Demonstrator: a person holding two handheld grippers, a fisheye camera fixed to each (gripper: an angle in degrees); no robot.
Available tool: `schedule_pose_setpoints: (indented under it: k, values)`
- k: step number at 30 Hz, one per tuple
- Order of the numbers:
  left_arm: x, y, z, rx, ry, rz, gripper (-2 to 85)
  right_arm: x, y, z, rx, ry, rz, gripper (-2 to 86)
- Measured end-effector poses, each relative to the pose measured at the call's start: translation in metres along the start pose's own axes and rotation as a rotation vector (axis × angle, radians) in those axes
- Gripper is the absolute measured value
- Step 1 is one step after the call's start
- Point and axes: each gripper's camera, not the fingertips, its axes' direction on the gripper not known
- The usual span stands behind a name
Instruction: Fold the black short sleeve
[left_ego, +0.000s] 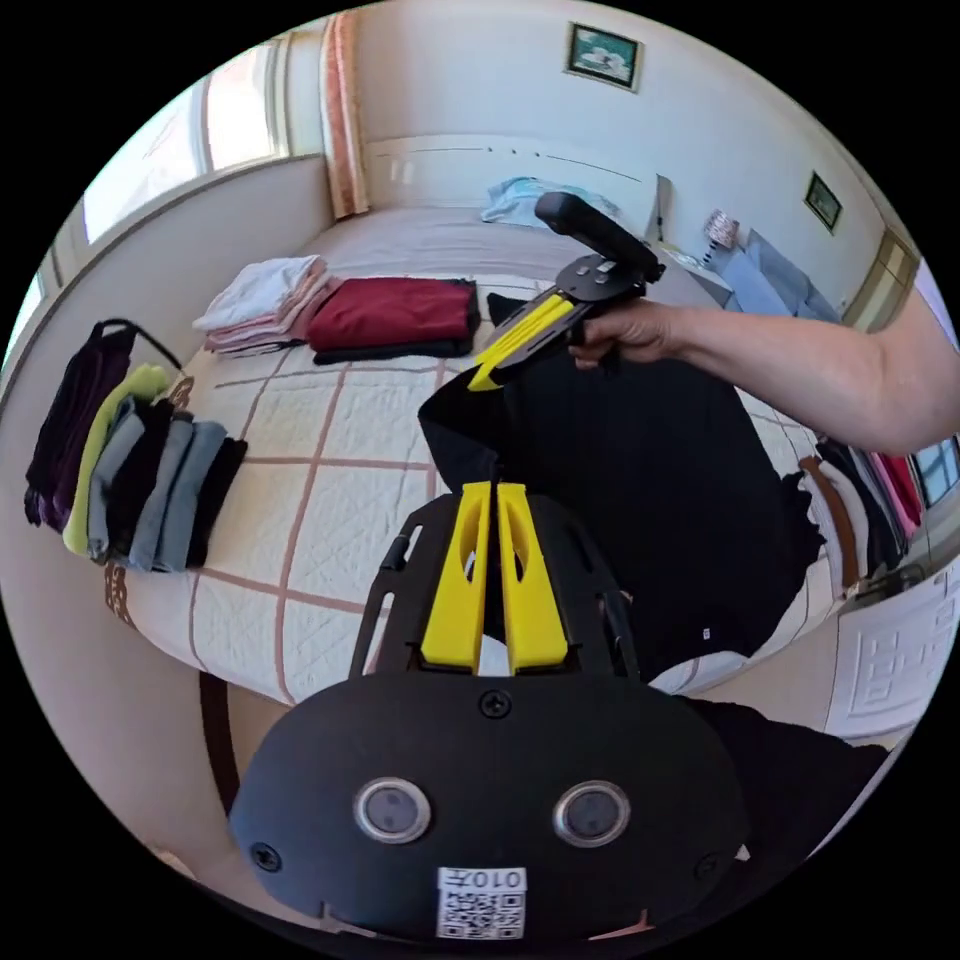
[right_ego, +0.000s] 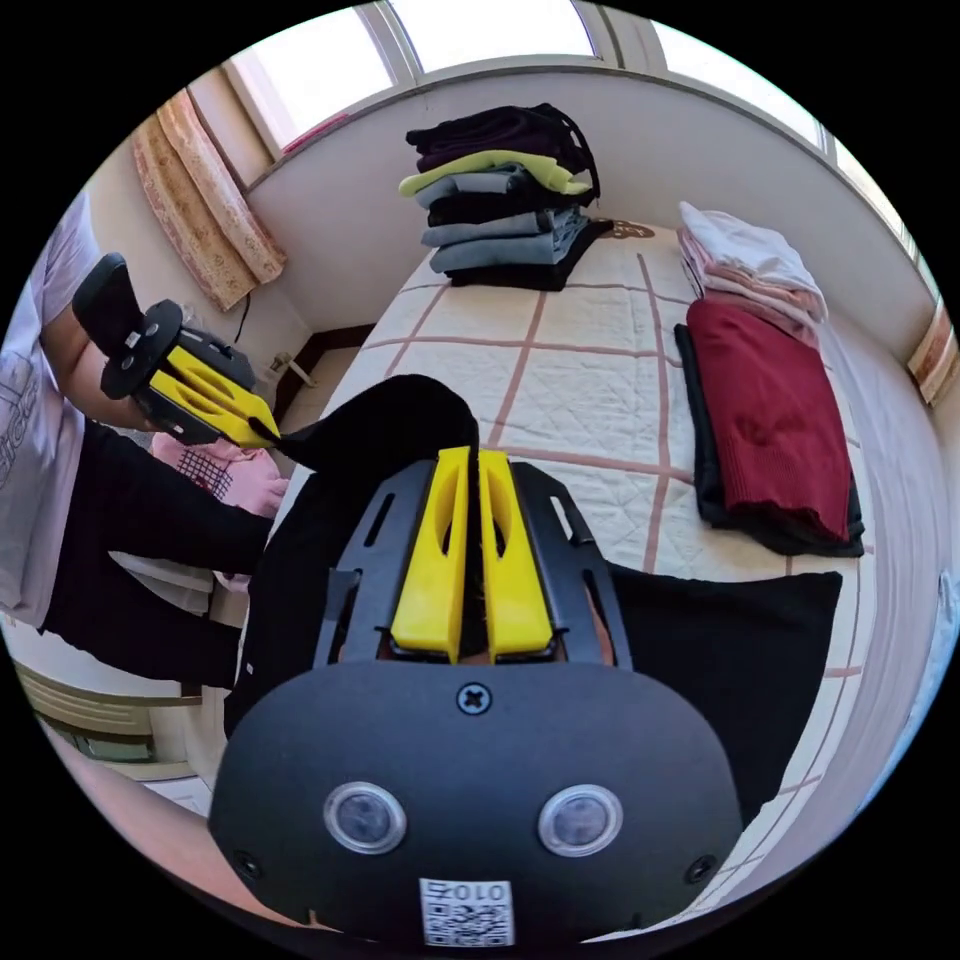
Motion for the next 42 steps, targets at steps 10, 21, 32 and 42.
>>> schedule_pose_setpoints:
  k: [10,21,32,42]
  values:
    - [0.114,-0.001,0.057,-0.168,0.051,0.245,0.0,0.000,0.092,0.048,-0.060,0.046,0.071,2.0]
    - [0.177,-0.012,0.081,-0.297,0.182,0.347,3.5,0.029,0.147,0.093,-0.277,0.243,0.453,1.9]
    - [0.095,0.034,0.037,-0.306,0.002,0.239,6.2,-0.105,0.214,0.146,0.050,-0.071,0.962,5.8]
    - [0.122,0.010,0.050,-0.341,0.057,0.327,2.9,-0.141,0.249,0.203,0.000,0.045,1.238,3.5]
